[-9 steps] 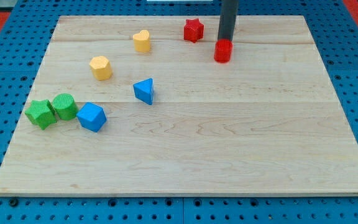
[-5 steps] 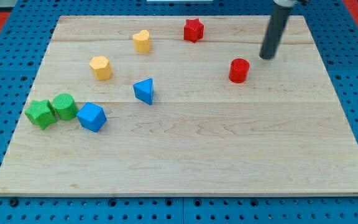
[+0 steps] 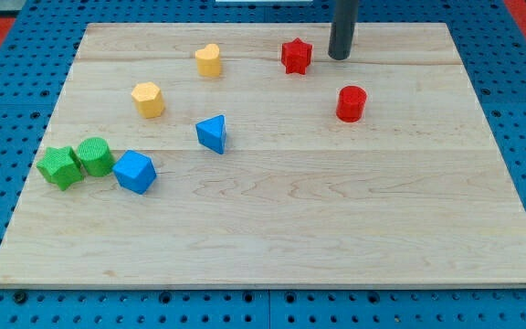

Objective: Push the red star into the red circle

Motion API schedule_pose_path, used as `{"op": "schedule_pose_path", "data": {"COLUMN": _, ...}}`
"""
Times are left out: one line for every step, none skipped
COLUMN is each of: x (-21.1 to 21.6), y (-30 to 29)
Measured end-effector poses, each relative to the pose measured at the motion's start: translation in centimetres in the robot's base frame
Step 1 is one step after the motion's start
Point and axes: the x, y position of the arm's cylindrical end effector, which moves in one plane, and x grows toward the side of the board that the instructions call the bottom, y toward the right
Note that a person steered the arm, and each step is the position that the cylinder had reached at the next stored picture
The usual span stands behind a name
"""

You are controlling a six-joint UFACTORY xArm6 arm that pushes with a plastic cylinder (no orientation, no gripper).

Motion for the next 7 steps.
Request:
{"op": "schedule_pose_path", "data": {"x": -5.8, "y": -0.1}}
{"op": "schedule_pose_path", "data": {"x": -3.3, "y": -7.1}}
{"op": "schedule_pose_path", "data": {"x": 1.1, "y": -4.1}}
{"op": "schedule_pose_path", "data": {"x": 5.9, "y": 2.4}}
{"op": "schedule_pose_path", "data": {"x": 5.1, "y": 2.3}}
{"op": "schedule_pose_path", "data": {"x": -0.4, "y": 3.9}}
{"op": "schedule_pose_path", "data": {"x": -2.0, "y": -2.5}}
